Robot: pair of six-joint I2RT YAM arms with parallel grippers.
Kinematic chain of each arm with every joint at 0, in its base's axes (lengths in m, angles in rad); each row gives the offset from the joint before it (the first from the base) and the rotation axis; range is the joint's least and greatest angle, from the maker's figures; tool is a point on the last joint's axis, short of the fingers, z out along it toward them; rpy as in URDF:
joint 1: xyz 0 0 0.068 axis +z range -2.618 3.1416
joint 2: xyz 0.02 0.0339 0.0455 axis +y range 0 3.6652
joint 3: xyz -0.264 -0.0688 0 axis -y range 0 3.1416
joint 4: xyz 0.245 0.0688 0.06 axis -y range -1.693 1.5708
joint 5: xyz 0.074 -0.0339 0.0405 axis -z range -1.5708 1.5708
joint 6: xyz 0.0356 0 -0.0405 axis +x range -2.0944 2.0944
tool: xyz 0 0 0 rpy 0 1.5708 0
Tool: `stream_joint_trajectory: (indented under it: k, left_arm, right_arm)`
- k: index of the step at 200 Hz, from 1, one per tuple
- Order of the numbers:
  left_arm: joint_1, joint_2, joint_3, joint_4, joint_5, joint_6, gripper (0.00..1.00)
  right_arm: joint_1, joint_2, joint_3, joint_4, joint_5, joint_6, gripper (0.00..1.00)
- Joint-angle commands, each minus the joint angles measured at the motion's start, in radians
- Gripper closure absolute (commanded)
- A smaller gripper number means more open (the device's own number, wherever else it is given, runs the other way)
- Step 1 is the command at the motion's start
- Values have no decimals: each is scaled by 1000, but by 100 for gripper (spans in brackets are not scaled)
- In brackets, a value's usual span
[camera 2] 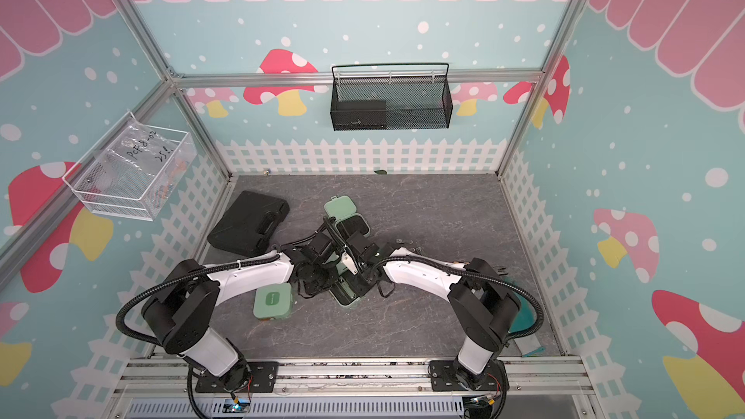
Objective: Organize nail clipper sets
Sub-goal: Place the nail clipper in the storage box.
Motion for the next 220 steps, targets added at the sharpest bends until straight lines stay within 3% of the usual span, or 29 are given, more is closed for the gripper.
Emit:
stream_joint_trajectory:
  k: [1,64,141,220]
  left_arm:
    - [-1,22,-20,6,-17,9,100]
    - [-1,23,-38,41,-8,0,100]
    - [-1,9,-55,41,-10,1,100]
    - [0,-10,-70,52,-14,-4,100]
  right_arm:
    - [53,29,-3,31,-7,46,100]
    - [90,66,-13,84,-41,87,100]
    - [86,117,22,80,115,34,100]
    - [70,184,28,127,131,-6,100]
